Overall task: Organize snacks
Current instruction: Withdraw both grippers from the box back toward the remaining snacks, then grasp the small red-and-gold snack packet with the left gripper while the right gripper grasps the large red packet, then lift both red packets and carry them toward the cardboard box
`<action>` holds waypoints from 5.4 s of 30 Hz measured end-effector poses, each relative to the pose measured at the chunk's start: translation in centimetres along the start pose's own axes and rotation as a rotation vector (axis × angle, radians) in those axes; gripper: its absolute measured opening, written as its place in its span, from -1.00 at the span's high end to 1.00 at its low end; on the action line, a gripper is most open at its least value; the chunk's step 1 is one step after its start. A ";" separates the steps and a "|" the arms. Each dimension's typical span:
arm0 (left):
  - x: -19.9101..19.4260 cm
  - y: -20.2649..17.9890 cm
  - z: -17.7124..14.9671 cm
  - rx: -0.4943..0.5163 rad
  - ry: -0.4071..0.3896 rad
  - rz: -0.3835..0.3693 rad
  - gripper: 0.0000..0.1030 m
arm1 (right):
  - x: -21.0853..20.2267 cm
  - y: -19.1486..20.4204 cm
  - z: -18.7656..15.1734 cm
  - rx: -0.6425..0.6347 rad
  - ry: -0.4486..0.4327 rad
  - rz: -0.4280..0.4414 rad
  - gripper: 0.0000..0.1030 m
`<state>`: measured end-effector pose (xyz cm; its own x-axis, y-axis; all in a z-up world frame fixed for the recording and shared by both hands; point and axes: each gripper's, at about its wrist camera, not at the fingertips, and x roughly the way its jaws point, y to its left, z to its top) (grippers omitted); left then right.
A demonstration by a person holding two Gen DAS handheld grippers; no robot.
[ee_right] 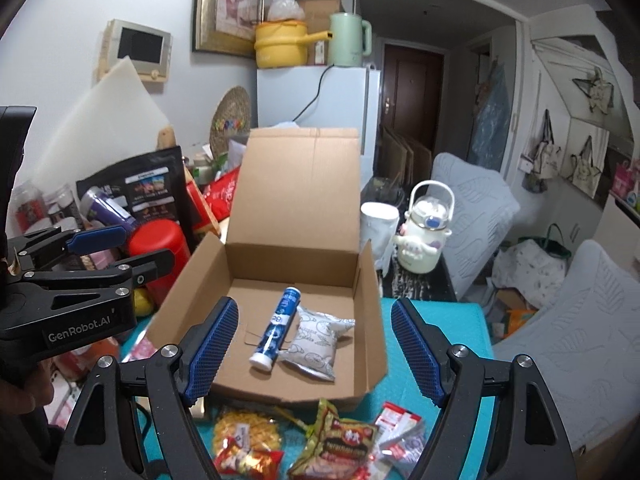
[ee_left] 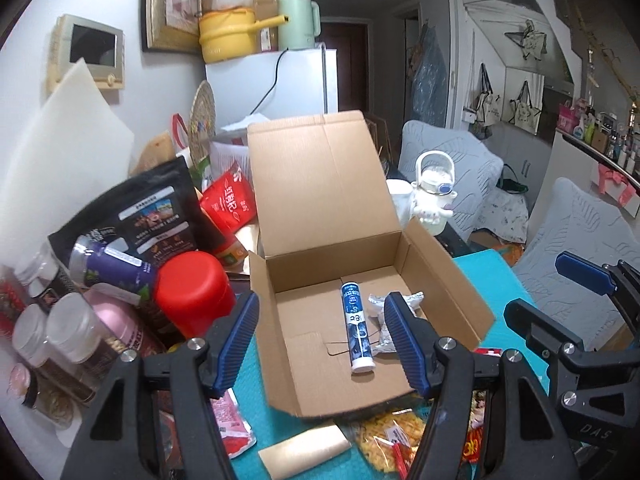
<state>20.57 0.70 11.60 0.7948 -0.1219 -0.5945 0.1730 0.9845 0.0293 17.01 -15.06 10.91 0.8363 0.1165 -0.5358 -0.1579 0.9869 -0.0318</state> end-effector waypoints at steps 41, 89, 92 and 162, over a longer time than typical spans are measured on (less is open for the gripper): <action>-8.8 -2.4 -15.5 0.047 0.078 -0.138 -0.25 | -10.5 1.5 -15.3 0.156 0.066 0.000 -0.55; 5.9 -2.3 -18.8 -0.064 0.367 -0.144 -0.25 | 8.1 -2.7 -20.1 0.247 0.425 0.073 -0.97; 6.7 -2.6 -18.7 -0.068 0.381 -0.167 -0.25 | 7.6 -3.1 -20.2 0.228 0.405 0.067 -0.50; 1.7 -11.7 -25.9 0.218 0.406 -0.289 0.28 | -3.3 -1.9 -26.2 0.271 0.411 0.089 -0.03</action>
<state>4.81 -7.71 -10.53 0.4158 -0.2827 -0.8644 0.5024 0.8637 -0.0409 0.80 -20.26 -9.42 0.5413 0.2018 -0.8163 -0.0313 0.9749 0.2203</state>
